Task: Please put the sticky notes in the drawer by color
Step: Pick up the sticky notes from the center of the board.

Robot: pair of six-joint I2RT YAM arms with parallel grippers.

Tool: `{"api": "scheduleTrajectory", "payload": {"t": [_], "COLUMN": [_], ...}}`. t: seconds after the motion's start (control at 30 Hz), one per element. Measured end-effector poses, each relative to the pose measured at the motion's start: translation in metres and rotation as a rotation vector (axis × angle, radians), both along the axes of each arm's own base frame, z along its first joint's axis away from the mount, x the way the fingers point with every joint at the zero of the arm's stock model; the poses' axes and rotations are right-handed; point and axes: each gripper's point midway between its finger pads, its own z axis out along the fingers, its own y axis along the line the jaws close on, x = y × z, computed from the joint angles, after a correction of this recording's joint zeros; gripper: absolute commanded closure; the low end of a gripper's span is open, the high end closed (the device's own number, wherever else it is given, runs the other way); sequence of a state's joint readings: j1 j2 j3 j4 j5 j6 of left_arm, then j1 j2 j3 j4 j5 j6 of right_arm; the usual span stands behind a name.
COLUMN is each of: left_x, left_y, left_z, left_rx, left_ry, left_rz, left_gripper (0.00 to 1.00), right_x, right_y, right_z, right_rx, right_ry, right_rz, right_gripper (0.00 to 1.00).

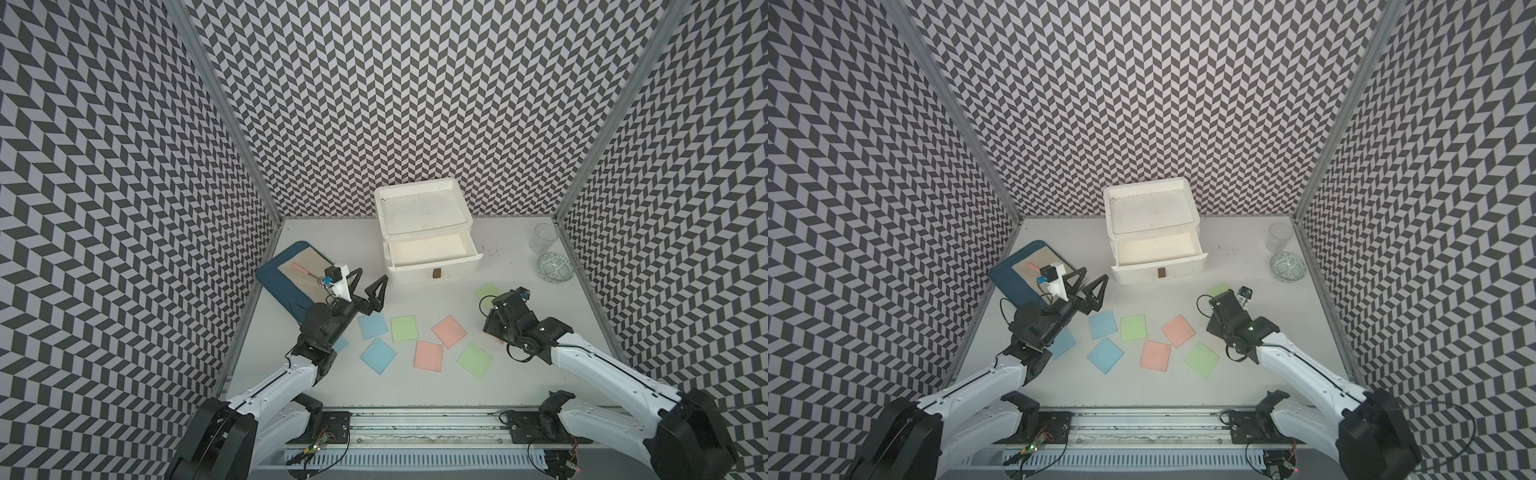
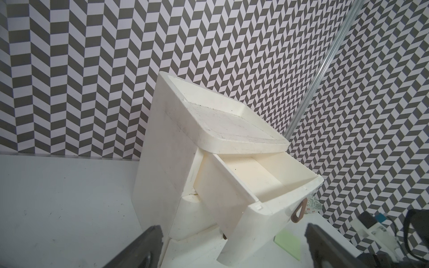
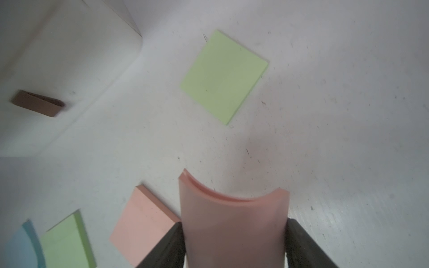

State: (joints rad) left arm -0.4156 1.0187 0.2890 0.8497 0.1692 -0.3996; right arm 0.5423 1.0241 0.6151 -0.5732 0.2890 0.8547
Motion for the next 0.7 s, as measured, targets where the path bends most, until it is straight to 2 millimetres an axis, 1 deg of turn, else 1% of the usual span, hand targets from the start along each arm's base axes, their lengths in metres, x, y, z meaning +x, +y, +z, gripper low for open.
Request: {"api": "scheduleTrajectory", "payload": {"t": [0.13,0.23,0.33,0.43,0.5,0.6,0.7], "left_x": [-0.006,-0.010,-0.015,-0.020,-0.021,-0.018,-0.017], "left_y": [-0.008,-0.018,-0.036,-0.061,-0.083,-0.112,-0.139], "left_z": [0.003,0.003,0.015,0.035,0.048,0.058,0.058], "left_rx": [0.009,0.016,0.016,-0.003,-0.024,-0.045,-0.063], "left_ry": [-0.013,-0.005,-0.007,-0.001,0.024,0.088,0.166], "left_rz": [-0.028,-0.058,-0.111,-0.185,-0.254,-0.360,-0.469], "left_gripper": [0.01,0.01,0.01,0.01,0.01,0.02,0.02], "right_x": [0.008,0.015,0.020,0.022,0.020,0.015,0.009], "right_y": [0.001,0.010,0.022,0.037,0.046,0.059,0.071], "right_z": [0.040,0.069,0.092,0.113,0.126,0.146,0.163], "right_rx": [0.049,0.084,0.113,0.144,0.172,0.214,0.247], "right_ry": [-0.153,-0.265,-0.350,-0.423,-0.470,-0.540,-0.601], "right_rz": [0.014,0.073,0.157,0.247,0.306,0.398,0.482], "right_gripper": [0.38,0.39,0.39,0.39,0.38,0.39,0.38]}}
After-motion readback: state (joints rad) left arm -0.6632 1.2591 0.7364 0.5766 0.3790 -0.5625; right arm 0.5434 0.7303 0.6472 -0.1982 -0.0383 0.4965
